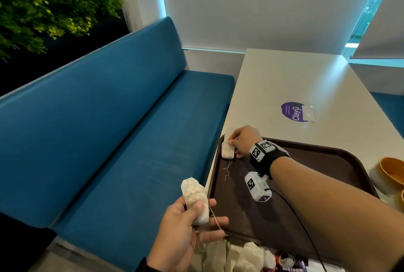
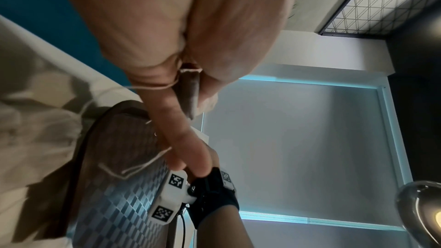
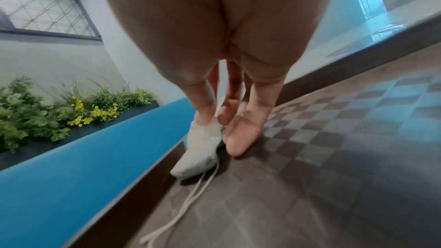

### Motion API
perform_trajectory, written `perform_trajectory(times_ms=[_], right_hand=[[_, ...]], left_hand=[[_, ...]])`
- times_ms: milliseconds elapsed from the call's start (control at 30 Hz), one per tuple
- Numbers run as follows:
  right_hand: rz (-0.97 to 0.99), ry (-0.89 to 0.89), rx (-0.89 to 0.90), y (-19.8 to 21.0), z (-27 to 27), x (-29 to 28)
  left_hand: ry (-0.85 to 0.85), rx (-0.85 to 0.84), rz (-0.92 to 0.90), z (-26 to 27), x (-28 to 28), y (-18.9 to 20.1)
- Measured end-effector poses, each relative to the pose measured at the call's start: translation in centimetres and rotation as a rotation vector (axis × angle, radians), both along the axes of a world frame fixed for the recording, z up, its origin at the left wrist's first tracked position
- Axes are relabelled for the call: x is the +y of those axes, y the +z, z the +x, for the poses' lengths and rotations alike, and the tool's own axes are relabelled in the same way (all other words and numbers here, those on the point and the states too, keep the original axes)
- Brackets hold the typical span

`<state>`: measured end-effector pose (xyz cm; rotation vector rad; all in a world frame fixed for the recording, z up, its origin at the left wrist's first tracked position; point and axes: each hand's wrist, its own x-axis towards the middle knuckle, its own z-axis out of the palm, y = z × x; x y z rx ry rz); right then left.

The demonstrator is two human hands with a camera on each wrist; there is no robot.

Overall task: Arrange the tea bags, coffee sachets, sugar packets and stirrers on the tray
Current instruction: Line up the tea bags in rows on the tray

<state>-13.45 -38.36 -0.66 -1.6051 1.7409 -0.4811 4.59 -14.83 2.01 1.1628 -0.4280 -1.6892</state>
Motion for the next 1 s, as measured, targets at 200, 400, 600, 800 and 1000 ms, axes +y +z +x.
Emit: perform_trajectory(times_ms=[200,400,600,800,1000], right_hand=[[-0.004,-0.053,0.005,0.1,-0.1,0.1],[-0.18,-0.012,0.105,2.7,-0.5,2.2],[-0.16,0.224,-0.305,8.2,0.9,10.8],[-0.136,0.312,-0.363,9.3,-0.1,17.4],[-0.019,0.209,-0.511,8.0,-2.0,20.5]], left_hand=[[0.001,-0.088,-0.041,-0.1,-0.1,-0.1],[-0.015,-0.152,-0.074,-0.3,0.0,-0.2],[-0.012,-0.26,-0.17,-1.5,0.1,0.5],[0.014,-0.268,-0.229,-2.3,0.6,1.2],[0.023,-0.237,-0.283,-2.8,1.0,1.2]])
